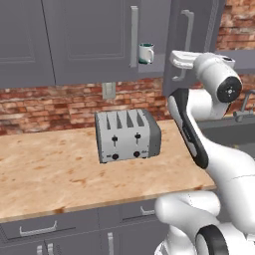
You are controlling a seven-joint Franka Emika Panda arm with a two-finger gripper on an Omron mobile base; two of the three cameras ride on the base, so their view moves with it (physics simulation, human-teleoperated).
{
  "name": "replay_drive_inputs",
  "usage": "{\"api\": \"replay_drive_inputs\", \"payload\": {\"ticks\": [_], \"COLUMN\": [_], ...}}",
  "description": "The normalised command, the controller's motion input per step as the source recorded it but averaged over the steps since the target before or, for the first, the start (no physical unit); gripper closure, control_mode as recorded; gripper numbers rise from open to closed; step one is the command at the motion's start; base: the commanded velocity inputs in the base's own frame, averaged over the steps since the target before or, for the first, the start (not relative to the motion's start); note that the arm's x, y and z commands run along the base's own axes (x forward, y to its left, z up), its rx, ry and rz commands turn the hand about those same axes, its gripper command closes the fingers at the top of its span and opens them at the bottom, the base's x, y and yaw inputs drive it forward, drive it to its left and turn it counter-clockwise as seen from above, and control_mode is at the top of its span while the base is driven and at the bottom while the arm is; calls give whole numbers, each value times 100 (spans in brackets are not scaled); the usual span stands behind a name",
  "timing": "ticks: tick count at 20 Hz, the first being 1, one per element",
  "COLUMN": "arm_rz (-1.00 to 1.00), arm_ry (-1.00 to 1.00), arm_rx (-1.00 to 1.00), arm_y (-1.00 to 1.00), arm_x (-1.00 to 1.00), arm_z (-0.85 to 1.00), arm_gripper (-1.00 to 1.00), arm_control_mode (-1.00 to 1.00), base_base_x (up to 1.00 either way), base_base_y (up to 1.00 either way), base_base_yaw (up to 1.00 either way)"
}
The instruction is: Open the cabinet directly in front. Then move the wine and the mug to the dining counter with the candle on it.
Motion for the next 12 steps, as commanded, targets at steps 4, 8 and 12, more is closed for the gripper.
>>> {"api": "replay_drive_inputs", "payload": {"ticks": [4,8,12], "arm_rz": [-1,0,0], "arm_ry": [-2,-4,-7], "arm_rx": [4,0,0], "arm_y": [-14,0,0], "arm_x": [-13,-69,-100], "arm_z": [13,0,0], "arm_gripper": [-100,-100,-100], "arm_control_mode": [-100,-100,-100], "base_base_x": [0,0,0], "base_base_y": [0,0,0], "base_base_yaw": [0,0,0]}}
